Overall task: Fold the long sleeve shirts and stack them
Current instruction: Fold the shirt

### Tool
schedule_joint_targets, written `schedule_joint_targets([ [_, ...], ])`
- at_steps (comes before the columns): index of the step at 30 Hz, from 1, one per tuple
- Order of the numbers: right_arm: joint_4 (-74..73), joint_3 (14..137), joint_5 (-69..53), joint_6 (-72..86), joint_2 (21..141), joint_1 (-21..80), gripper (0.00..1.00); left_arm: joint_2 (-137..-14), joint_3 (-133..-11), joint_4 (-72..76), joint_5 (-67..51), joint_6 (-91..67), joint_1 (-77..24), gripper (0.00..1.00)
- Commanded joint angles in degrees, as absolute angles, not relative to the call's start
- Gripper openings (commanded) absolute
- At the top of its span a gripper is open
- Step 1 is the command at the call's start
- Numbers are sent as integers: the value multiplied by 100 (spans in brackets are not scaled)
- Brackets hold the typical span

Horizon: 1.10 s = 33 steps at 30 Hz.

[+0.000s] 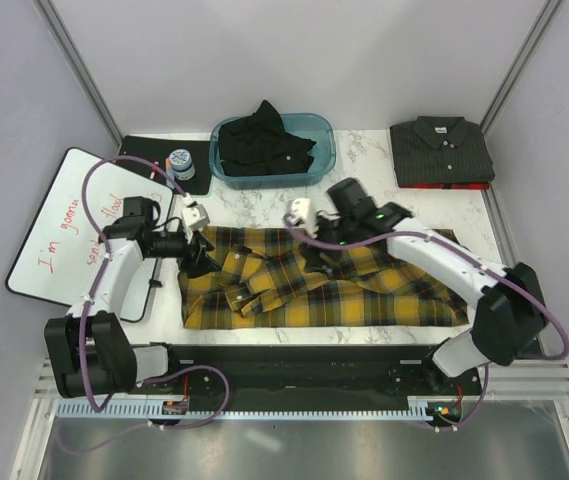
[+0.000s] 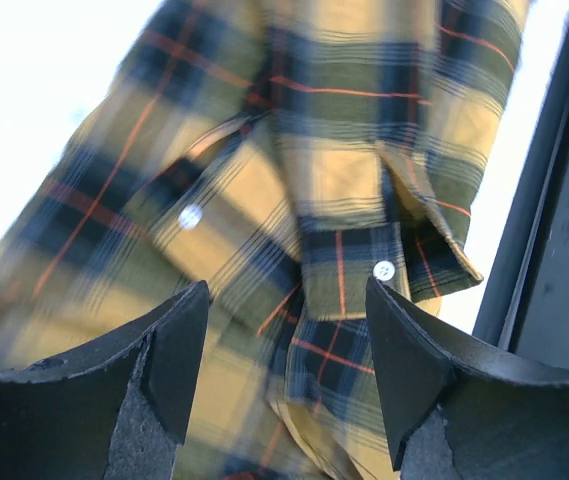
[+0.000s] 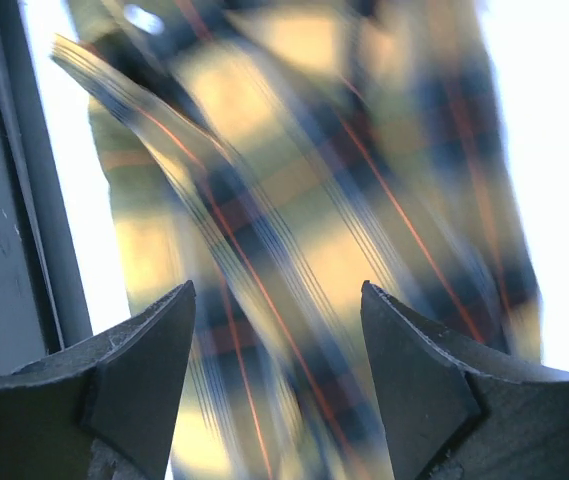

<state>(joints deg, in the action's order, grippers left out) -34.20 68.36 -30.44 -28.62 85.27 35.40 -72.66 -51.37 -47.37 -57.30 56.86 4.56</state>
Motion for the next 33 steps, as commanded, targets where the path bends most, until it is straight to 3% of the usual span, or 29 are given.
schedule_joint_targets([
  [1, -2497, 7154, -2163, -3145, 9289, 4770, 75, -7119, -5282, -4719, -6100, 4518, 1176, 70],
  [5, -2304, 7689, -1864, -3435, 10062, 5684, 80, -7189, -5414, -5158, -5985, 4719, 1695, 70],
  [10, -2259, 7962, -1697, -3875, 10661, 6064, 83, -7286, -5554, -5414, -5994, 5080, 1925, 70],
  [15, -2303, 8051, -1565, -4201, 11108, 6231, 78, -7488, -5616, -5449, -6073, 5124, 2004, 70],
  [16, -2338, 8129, -1564, -4210, 11162, 6231, 73, -7523, -5625, -5449, -6073, 5115, 1995, 69],
  [17, -2434, 8173, -1504, -4210, 11214, 6223, 46, -7550, -5634, -5449, -6056, 5133, 1995, 68],
  [20, -2627, 8393, -1564, -3877, 11075, 6118, 10, -7638, -5625, -5484, -5889, 5342, 1978, 60],
  [21, -2654, 8463, -1608, -3728, 10839, 6056, 4, -7638, -5616, -5510, -5706, 5457, 1934, 56],
  [22, -2698, 8620, -1652, -3448, 10698, 5969, 0, -7638, -5573, -5580, -5608, 5580, 1899, 54],
  [33, -3946, 9712, -2109, -2918, 9572, 4088, 0, -8059, -5203, -5099, -4386, 6021, 414, 42],
])
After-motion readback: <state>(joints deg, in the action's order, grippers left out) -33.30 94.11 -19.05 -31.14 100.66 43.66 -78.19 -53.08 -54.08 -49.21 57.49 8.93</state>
